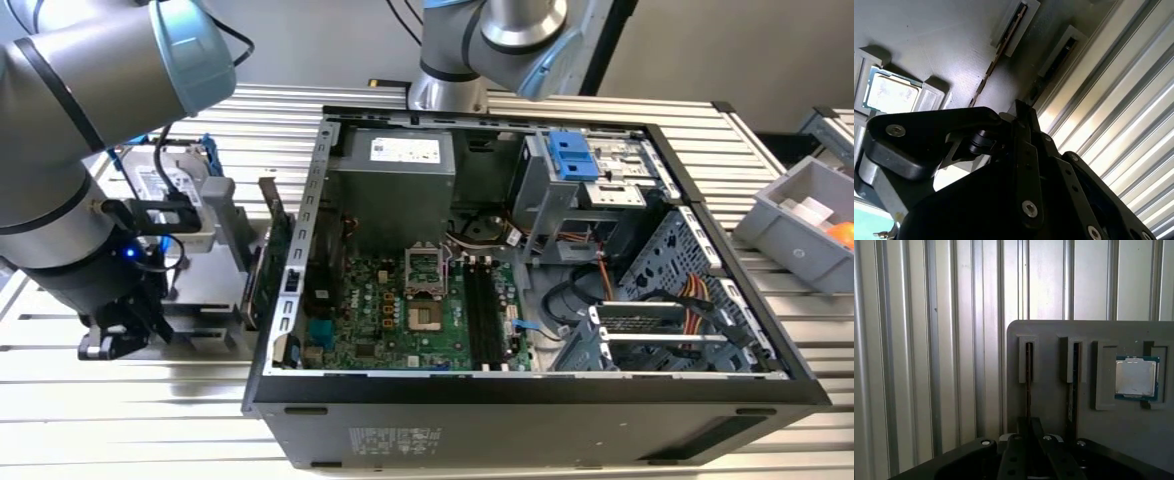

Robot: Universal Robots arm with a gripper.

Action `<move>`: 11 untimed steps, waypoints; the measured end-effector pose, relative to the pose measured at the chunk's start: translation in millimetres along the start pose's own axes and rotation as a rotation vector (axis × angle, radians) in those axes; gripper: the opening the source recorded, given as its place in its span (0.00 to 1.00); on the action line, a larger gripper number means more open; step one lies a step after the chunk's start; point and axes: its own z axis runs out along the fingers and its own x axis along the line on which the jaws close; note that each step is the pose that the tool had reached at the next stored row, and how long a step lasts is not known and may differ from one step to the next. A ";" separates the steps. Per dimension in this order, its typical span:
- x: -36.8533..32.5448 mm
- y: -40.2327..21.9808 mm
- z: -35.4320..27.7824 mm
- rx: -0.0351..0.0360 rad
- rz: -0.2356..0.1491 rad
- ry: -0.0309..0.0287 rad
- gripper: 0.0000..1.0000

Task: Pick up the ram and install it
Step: 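Pick up the ram and move it above insertion slot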

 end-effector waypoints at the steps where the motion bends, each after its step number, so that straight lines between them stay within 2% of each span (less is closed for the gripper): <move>1: 0.0 0.0 0.0 0.0000 0.000 0.0000 0.00; 11: 0.0 0.0 0.0 -0.0001 -0.001 0.0000 0.00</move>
